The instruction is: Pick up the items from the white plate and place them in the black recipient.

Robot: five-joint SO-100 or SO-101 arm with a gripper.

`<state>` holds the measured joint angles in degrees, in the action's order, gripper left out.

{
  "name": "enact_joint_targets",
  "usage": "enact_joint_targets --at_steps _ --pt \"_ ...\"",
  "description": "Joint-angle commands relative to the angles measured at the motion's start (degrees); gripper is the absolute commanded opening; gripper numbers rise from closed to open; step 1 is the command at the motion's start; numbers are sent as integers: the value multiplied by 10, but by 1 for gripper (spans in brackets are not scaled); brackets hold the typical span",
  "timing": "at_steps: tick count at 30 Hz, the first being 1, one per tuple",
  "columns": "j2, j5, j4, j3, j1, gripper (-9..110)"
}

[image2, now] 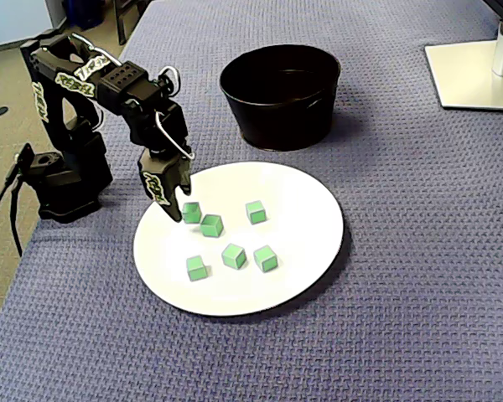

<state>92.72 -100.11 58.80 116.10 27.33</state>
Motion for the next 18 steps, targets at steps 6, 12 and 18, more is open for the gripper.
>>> enact_joint_targets --at_steps 6,12,18 --pt "-11 17 -72 24 -19 19" --pt "-10 25 -83 49 -29 11" --pt "-4 47 -102 62 -36 0"
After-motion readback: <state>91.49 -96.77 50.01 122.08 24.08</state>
